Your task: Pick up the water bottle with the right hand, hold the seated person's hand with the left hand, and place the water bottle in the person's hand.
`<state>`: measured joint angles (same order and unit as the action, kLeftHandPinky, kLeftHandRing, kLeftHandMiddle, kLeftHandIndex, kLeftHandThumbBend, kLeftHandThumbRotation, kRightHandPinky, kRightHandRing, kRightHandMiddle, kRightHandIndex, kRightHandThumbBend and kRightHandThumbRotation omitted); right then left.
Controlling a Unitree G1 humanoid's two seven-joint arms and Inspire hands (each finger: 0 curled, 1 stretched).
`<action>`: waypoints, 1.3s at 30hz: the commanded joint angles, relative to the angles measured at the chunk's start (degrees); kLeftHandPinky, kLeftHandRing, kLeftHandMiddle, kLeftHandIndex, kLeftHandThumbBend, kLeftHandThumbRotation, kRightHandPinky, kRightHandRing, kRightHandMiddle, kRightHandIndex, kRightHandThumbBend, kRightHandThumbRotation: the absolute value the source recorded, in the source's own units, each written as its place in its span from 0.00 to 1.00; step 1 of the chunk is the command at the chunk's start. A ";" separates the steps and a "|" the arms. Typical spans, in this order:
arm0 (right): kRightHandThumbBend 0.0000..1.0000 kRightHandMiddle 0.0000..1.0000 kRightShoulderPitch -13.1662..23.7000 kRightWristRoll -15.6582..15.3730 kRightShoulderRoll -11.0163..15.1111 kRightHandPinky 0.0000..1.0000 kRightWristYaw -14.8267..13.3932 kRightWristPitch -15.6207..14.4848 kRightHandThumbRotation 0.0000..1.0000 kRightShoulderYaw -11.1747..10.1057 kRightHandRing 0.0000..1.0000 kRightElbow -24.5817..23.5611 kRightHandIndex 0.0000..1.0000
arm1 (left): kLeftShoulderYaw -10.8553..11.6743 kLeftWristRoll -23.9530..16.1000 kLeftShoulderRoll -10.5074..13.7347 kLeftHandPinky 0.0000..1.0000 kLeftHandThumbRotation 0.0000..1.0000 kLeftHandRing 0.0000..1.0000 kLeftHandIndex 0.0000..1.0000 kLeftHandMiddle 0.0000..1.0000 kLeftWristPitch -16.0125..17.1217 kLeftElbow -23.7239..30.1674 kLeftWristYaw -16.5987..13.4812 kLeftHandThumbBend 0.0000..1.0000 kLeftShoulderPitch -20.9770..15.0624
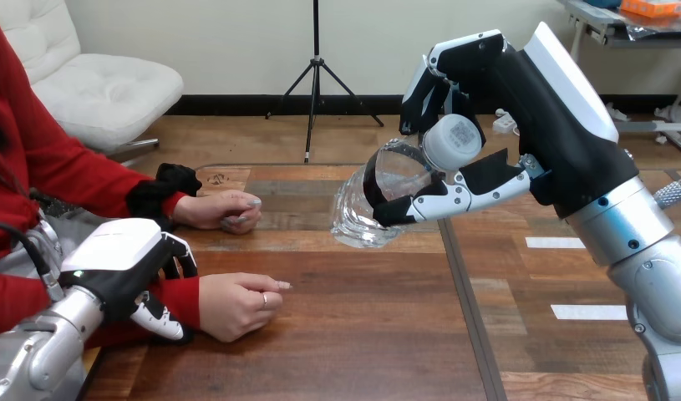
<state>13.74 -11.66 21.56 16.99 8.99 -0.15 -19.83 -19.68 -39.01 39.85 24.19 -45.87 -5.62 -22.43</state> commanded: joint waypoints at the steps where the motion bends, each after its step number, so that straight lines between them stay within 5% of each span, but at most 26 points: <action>1: 1.00 0.17 4.40 0.14 -0.99 0.07 -1.90 0.23 0.00 -0.31 0.12 -0.30 0.22 | -1.95 -1.36 -1.79 0.37 0.00 0.42 0.51 0.48 -0.06 -1.33 -0.52 0.86 -0.72; 22: 1.00 0.17 4.84 -0.41 -1.50 0.07 -1.86 0.20 0.00 0.22 0.11 0.48 0.22 | -1.41 -0.86 -1.45 0.35 0.00 0.40 0.49 0.46 0.83 -0.88 0.17 0.77 -1.01; 39: 0.98 0.18 5.36 -1.04 -2.09 0.08 -2.04 2.40 0.00 0.55 0.12 3.37 0.24 | -0.23 2.05 -1.04 0.35 0.00 0.40 0.49 0.47 1.27 1.28 6.47 0.72 -0.57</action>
<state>14.31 -13.21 20.29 16.98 9.76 0.47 -17.76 -19.38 -37.61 39.70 25.18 -46.09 -0.68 -22.44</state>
